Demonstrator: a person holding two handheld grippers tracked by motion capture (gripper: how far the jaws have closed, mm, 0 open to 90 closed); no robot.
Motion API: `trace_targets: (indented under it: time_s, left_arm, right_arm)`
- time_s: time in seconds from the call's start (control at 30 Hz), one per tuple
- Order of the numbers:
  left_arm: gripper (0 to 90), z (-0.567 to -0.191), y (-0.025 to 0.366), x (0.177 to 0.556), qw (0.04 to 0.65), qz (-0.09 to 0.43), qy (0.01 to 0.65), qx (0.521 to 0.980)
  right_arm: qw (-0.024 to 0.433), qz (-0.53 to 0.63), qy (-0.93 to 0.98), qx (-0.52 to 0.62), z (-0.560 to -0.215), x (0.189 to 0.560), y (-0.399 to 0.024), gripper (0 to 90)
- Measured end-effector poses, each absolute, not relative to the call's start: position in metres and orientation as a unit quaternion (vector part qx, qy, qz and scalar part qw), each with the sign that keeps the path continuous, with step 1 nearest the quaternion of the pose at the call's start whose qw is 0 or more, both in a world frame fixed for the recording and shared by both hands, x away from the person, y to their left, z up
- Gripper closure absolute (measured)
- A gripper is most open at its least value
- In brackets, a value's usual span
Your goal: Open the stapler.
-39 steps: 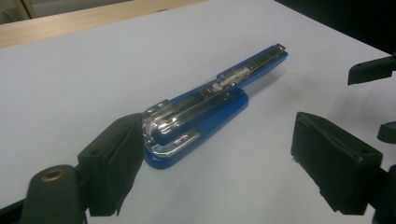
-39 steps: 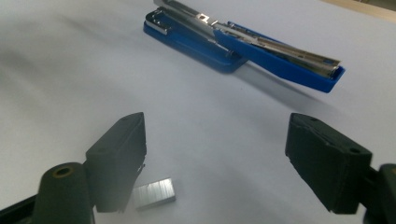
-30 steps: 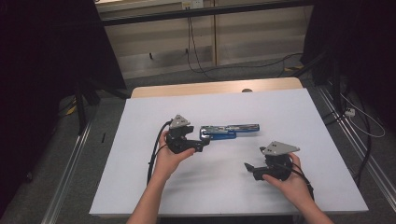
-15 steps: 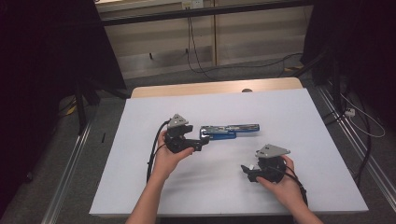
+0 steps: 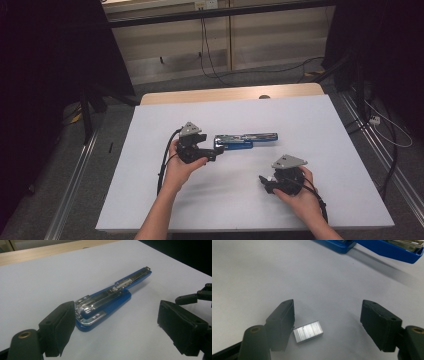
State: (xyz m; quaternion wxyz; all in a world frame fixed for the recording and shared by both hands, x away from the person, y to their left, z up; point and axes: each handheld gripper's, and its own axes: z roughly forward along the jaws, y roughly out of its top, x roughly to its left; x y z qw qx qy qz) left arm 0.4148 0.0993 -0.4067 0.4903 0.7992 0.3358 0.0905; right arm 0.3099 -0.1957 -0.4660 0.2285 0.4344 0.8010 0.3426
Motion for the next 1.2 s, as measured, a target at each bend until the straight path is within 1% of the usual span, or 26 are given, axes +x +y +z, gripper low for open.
trace_targets:
  time_s: [0.43, 0.5, 0.53, 0.57, 0.67, 0.9, 1.03, 1.2]
  left_arm:
    - [15.3, -0.406, 0.1, 0.415, 0.489, 0.093, 0.335, 0.8]
    - [15.3, -0.406, 0.1, 0.415, 0.491, 0.094, 0.336, 0.798]
    - [15.4, -0.406, 0.1, 0.415, 0.491, 0.094, 0.336, 0.798]
    - [15.4, -0.405, 0.101, 0.415, 0.492, 0.095, 0.336, 0.798]
    - [15.4, -0.405, 0.101, 0.415, 0.492, 0.096, 0.335, 0.798]
    - [15.4, -0.404, 0.102, 0.415, 0.493, 0.098, 0.336, 0.797]
    - [15.4, -0.404, 0.102, 0.415, 0.492, 0.099, 0.336, 0.797]
    - [15.5, -0.404, 0.102, 0.416, 0.492, 0.099, 0.335, 0.797]
  right_arm:
    - [0.22, 0.338, 0.8, 0.444, -0.464, 0.301, -0.205, 31.8]
    - [0.216, 0.337, 0.8, 0.448, -0.463, 0.299, -0.208, 36.0]
    - [0.216, 0.337, 0.8, 0.448, -0.463, 0.299, -0.208, 36.0]
    - [0.21, 0.339, 0.799, 0.449, -0.463, 0.297, -0.21, 41.1]
    - [0.201, 0.342, 0.799, 0.452, -0.462, 0.294, -0.212, 48.2]
    - [0.186, 0.348, 0.801, 0.451, -0.461, 0.292, -0.214, 68.2]
    - [0.184, 0.35, 0.801, 0.448, -0.461, 0.293, -0.215, 68.9]
    - [0.178, 0.355, 0.801, 0.447, -0.461, 0.295, -0.215, 72.3]
